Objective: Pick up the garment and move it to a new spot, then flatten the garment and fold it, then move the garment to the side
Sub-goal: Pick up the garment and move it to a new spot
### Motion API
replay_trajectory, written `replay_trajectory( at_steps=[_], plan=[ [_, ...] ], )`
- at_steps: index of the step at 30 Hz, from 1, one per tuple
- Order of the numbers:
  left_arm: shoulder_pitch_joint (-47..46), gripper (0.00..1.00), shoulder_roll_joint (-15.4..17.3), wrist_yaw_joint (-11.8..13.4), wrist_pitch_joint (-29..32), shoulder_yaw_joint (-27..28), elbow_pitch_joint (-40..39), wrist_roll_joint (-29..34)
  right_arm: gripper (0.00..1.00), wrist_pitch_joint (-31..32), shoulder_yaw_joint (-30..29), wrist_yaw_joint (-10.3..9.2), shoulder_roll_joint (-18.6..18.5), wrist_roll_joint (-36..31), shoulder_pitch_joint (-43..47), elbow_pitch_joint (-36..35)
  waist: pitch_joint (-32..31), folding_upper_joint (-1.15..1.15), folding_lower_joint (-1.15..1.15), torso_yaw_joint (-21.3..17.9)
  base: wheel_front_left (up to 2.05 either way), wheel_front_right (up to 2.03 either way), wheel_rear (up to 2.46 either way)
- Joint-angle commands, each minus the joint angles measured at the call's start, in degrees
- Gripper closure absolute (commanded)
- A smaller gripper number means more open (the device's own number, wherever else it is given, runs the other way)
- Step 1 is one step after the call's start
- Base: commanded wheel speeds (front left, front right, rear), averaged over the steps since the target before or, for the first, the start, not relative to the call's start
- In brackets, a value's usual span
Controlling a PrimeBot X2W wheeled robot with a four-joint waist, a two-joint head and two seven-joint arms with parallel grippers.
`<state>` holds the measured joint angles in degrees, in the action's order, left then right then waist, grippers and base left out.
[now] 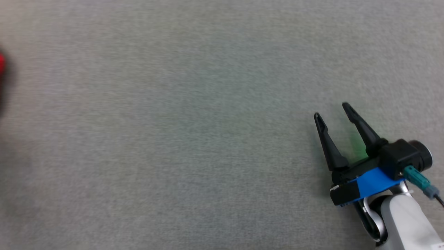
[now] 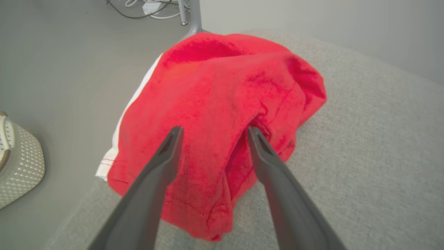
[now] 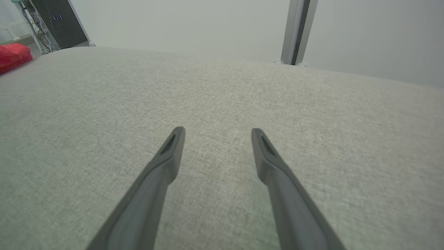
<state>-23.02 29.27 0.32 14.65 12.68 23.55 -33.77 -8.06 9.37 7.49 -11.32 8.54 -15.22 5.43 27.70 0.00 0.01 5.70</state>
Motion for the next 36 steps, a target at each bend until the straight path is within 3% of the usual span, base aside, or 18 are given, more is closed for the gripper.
replay_trajectory(
  at_steps=[1, 6, 7, 8, 9, 16, 23, 28, 36],
  plan=[
    [0.2, 0.0, 0.2, 0.9, 0.7, 0.7, 0.8, -0.5, 0.0, -0.5, 0.0, 0.01, 0.0, -0.2, -1.1, -0.4, 0.4, 0.0, -0.01, -1.1, 0.0, 0.0, 0.0],
    [2.0, 0.0, 0.2, 4.0, 6.6, 2.7, 4.6, -2.9, 0.0, -1.2, -1.0, 0.01, 0.5, -0.1, -0.6, -0.4, 1.4, 0.0, -0.01, -4.8, 0.0, 0.0, 0.0],
    [2.4, 0.41, 0.0, 4.3, 8.0, 2.6, 5.0, -3.4, 0.0, -1.2, -1.3, 0.01, 0.5, 0.0, -0.2, -0.3, 1.2, 0.0, -0.01, -5.2, 0.0, 0.0, 0.0],
    [3.0, 0.95, 0.1, 4.6, 8.9, 2.5, 5.1, -3.5, 0.0, -1.3, -1.5, 0.01, 0.6, 0.2, 0.0, -0.2, 1.0, 0.0, -0.01, -5.6, 0.0, 0.0, 0.0],
    [3.4, 1.0, 0.4, 4.6, 9.3, 2.5, 4.9, -3.4, 0.0, -1.6, -1.7, 0.01, 0.9, 0.2, 0.3, 0.0, 0.5, 0.0, -0.01, -5.8, 0.0, 0.0, 0.0],
    [0.9, 1.0, 4.1, 2.4, 5.2, 1.7, -1.8, -1.0, 0.0, -2.2, -2.9, 0.01, 1.8, 0.7, 2.2, 1.2, -6.0, 0.0, -0.01, -5.1, 0.0, 0.0, 0.0],
    [-5.1, 1.0, 7.7, -1.2, 5.5, -3.7, -11.6, 2.6, 0.0, -2.7, -2.8, 0.01, 3.3, 2.0, 4.7, 3.1, -15.8, 0.0, -0.01, -3.7, 0.0, 0.0, 0.0],
    [-11.0, 1.0, 6.2, -3.7, 9.1, -9.9, -18.9, 2.2, 0.0, -2.8, -3.9, 0.01, 4.4, 2.8, 7.0, 3.4, -20.3, 0.0, -0.01, -3.2, 0.0, 0.0, 0.0],
    [-14.9, 1.0, -0.6, -6.1, 14.0, -20.5, -29.0, -1.9, 0.0, -2.1, -4.7, 0.01, 5.5, 2.8, 9.0, 2.5, -22.5, 0.0, -0.01, -7.0, 0.0, 0.0, 0.0]
  ],
)
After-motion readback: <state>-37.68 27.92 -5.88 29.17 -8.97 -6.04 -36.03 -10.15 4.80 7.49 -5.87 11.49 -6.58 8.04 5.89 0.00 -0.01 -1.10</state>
